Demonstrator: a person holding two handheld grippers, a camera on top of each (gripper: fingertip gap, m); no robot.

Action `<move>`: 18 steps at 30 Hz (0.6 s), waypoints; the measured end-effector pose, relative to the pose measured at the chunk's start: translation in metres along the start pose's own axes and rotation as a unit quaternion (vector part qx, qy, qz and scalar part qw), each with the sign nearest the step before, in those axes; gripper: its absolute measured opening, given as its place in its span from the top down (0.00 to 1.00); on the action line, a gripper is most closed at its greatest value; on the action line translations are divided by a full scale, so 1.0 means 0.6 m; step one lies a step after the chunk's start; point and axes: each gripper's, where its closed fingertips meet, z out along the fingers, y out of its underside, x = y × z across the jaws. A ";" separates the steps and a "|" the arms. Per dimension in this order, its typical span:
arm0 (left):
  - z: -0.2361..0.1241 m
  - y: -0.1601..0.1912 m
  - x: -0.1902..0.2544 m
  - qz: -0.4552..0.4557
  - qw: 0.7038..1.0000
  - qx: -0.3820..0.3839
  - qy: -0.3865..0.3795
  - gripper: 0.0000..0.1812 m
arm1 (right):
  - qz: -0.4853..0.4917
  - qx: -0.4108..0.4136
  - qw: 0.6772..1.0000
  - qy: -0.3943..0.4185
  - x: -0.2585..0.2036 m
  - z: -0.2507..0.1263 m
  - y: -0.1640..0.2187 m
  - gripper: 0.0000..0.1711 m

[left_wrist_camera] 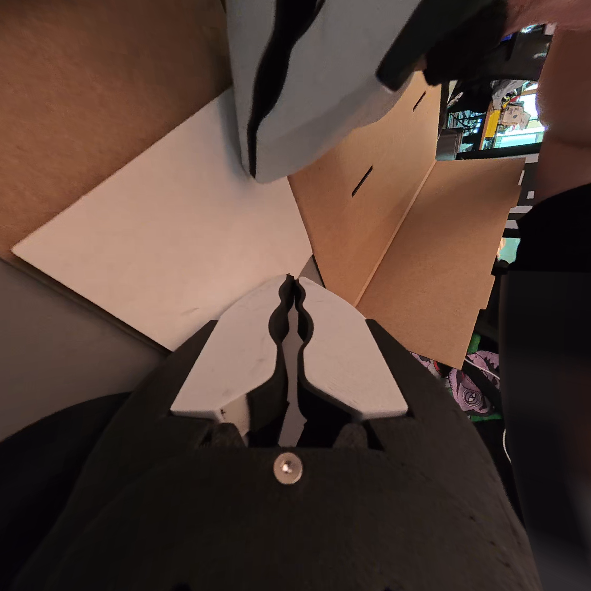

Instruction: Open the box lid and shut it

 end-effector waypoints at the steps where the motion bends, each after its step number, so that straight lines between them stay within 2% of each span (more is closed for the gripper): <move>1: 0.000 0.000 0.001 -0.001 1.000 0.001 0.001 1.00 | 0.002 0.000 1.000 0.013 -0.002 -0.003 -0.002 1.00; 3: -0.001 -0.001 0.002 -0.004 1.000 0.005 0.006 1.00 | 0.007 0.002 0.999 0.034 -0.004 -0.010 -0.004 1.00; 8: -0.001 0.000 0.002 -0.003 1.000 0.001 0.008 1.00 | 0.033 -0.005 0.999 0.028 -0.031 -0.021 0.011 1.00; 11: -0.001 0.000 0.003 -0.003 1.000 0.001 0.011 1.00 | 0.014 -0.004 1.000 0.025 -0.035 -0.025 0.010 1.00; 15: -0.001 0.000 0.002 -0.001 1.000 0.001 0.010 1.00 | -0.013 -0.048 0.997 0.058 -0.002 -0.005 0.019 1.00; 18: 0.000 0.000 0.000 0.001 1.000 0.001 0.003 1.00 | -0.012 -0.059 0.997 0.051 0.006 0.001 0.019 1.00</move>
